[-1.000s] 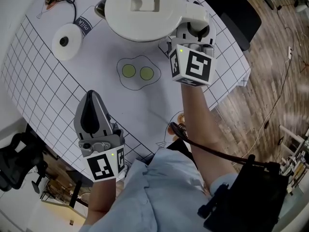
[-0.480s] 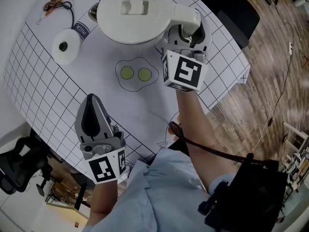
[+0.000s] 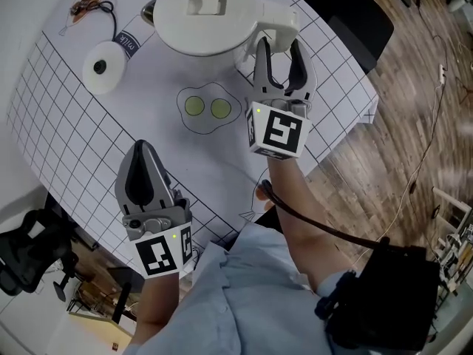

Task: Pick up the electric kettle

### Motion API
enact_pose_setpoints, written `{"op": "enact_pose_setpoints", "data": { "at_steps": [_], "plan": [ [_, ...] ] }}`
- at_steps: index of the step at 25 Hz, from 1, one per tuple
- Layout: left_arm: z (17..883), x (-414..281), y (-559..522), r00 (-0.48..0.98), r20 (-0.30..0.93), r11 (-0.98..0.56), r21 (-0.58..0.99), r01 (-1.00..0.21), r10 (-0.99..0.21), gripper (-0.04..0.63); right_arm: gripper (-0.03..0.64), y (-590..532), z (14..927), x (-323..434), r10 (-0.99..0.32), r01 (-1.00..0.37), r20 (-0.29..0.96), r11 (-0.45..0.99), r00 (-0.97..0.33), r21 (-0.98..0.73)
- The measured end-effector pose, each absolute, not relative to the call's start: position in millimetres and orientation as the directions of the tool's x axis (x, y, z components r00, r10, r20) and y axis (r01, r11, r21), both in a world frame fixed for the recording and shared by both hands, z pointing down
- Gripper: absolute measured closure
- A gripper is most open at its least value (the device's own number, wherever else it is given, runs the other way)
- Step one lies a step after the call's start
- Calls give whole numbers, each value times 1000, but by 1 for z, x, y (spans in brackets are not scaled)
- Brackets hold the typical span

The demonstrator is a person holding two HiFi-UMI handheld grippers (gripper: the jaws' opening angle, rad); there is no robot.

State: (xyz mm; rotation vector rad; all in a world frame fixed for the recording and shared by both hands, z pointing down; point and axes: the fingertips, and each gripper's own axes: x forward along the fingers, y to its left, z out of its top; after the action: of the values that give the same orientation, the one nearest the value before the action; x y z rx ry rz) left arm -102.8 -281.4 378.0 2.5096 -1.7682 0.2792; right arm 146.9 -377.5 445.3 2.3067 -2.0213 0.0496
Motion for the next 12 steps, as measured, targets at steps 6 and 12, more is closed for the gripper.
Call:
{"op": "enact_pose_setpoints", "data": {
  "at_steps": [6,12],
  "plan": [
    [362,-100,-268,336,141,-342,-20,-939,-931,595,430,-335,427,135,-990,-996,108,-92,91,0],
    [341,-86,-266,323,64,-324,-5,-946,-944,595,485,-314,376,120,-997,-999,66,37,-38,-17]
  ]
}}
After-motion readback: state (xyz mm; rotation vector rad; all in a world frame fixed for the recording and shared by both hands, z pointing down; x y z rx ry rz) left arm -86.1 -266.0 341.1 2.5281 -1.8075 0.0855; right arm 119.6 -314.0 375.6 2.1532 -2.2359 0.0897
